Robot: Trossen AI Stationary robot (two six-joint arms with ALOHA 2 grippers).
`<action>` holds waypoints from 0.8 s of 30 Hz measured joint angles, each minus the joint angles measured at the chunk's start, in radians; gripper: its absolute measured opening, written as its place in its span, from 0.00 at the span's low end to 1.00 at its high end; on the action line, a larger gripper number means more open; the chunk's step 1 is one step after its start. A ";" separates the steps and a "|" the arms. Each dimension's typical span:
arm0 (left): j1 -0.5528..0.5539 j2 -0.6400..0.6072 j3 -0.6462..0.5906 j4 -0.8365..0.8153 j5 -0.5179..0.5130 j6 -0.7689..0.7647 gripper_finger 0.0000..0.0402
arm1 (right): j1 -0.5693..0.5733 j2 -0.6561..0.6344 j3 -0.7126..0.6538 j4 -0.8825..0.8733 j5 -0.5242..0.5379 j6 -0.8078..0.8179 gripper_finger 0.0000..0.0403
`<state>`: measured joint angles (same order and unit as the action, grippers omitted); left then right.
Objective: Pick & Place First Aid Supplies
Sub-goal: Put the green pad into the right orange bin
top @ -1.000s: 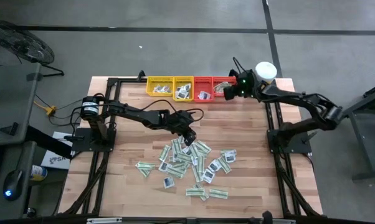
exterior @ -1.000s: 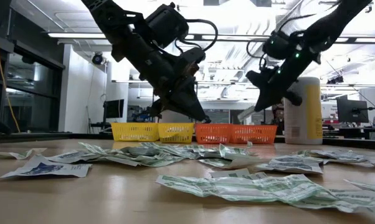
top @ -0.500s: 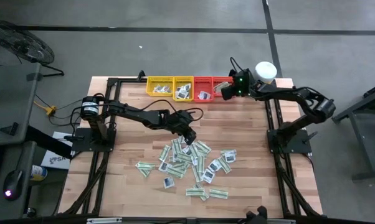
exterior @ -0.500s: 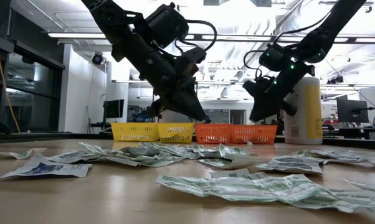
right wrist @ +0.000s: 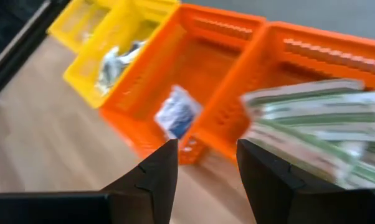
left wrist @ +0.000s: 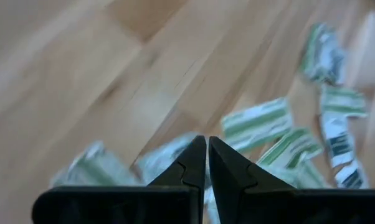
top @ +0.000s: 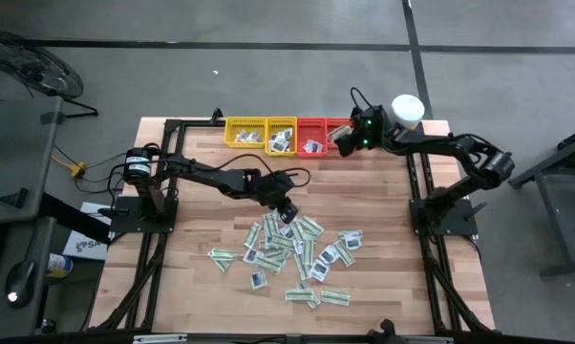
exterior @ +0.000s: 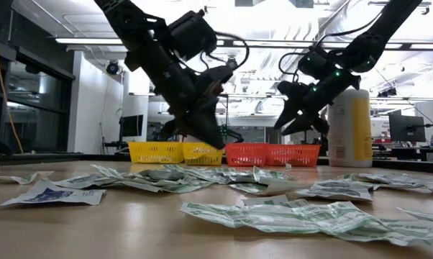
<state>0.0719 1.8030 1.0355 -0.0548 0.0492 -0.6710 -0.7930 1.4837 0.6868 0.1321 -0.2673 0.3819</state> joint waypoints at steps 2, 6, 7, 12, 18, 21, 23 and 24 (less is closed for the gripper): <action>0.000 0.000 0.000 -0.042 0.030 -0.021 0.05 | 0.012 0.000 0.000 0.003 -0.015 -0.003 0.39; 0.000 0.000 0.000 -0.090 0.069 -0.029 0.05 | 0.040 0.000 0.000 0.003 -0.039 0.000 0.39; -0.001 0.000 0.000 -0.096 0.058 -0.054 0.05 | 0.048 0.000 0.000 0.003 -0.039 0.000 0.39; 0.015 -0.011 -0.001 -0.143 -0.002 -0.214 0.05 | 0.085 0.000 0.000 0.003 -0.039 0.001 0.39; 0.055 -0.035 0.001 -0.175 0.033 -0.303 0.18 | 0.116 0.000 0.000 0.001 -0.034 -0.002 0.39; 0.072 -0.035 -0.001 -0.217 0.029 -0.326 0.29 | 0.123 0.000 0.000 0.001 -0.031 -0.003 0.39; 0.080 -0.029 0.000 -0.221 0.011 -0.345 0.36 | 0.127 0.000 0.000 0.000 -0.031 -0.005 0.39; 0.080 -0.021 0.000 -0.222 -0.008 -0.351 0.39 | 0.127 0.000 0.000 0.000 -0.032 -0.008 0.39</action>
<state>0.1516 1.7817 1.0359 -0.2771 0.0410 -1.0222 -0.6662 1.4837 0.6868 0.1322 -0.2992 0.3739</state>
